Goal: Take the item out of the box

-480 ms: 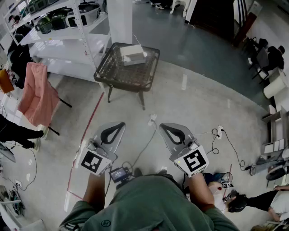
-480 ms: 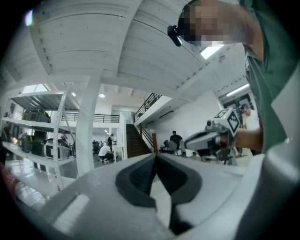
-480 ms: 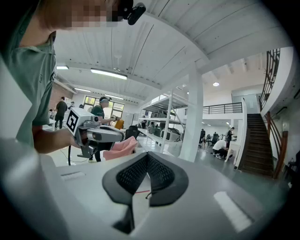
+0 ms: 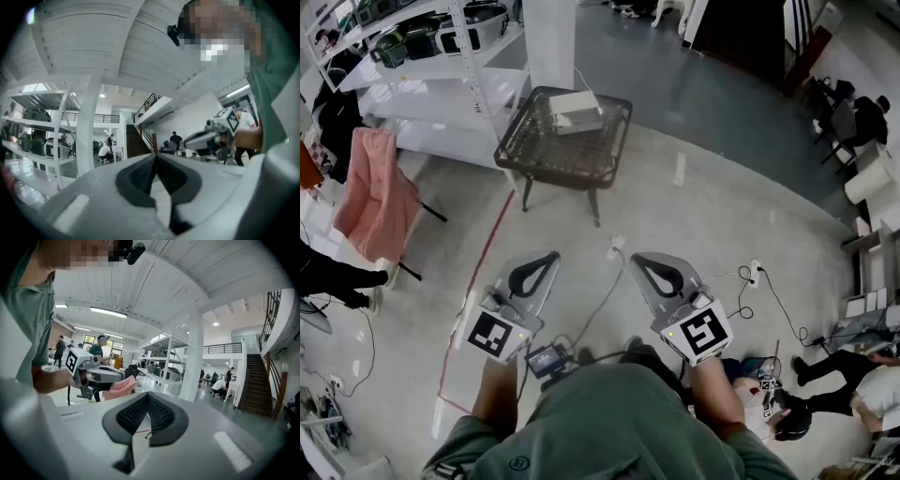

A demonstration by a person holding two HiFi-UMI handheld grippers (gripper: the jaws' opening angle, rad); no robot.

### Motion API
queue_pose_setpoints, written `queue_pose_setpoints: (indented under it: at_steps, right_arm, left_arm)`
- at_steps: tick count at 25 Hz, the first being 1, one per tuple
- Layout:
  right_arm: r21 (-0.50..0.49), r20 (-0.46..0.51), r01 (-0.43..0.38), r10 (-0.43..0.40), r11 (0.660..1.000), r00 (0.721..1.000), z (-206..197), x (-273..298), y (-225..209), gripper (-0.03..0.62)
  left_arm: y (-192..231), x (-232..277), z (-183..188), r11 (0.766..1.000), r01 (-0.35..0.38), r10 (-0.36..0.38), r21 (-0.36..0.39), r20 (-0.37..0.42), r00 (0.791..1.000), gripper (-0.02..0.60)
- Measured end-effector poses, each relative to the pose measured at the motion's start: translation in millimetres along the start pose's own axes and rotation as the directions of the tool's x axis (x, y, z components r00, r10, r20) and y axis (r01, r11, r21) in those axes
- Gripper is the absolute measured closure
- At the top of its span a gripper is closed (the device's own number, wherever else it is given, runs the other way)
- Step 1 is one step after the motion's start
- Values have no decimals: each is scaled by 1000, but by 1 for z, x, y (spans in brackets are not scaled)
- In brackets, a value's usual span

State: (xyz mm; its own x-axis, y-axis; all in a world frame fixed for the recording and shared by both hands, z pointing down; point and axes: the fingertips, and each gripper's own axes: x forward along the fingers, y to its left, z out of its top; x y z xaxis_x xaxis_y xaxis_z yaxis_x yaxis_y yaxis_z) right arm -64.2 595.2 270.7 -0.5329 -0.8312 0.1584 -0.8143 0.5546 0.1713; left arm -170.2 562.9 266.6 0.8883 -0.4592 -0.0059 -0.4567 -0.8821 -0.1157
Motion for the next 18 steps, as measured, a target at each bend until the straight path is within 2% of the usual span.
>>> queue_pose_setpoints:
  at_steps: [4,9,18]
  right_arm:
    - [29,27,0,-1,1000,1000,-2,-2,-10,586]
    - [61,57,-22,19,998,998,-9,14,-44,586]
    - [88,108,-132,122,987,987,-28,52,-133,586]
  left_arm:
    - [-2,7,-4,1000,-6,6,6,-10,1000,578]
    - [12,35,-10,1000,-31,31,8,-38,999,578]
    - [43,111,-17,990,-138,141,38,-102,985,578]
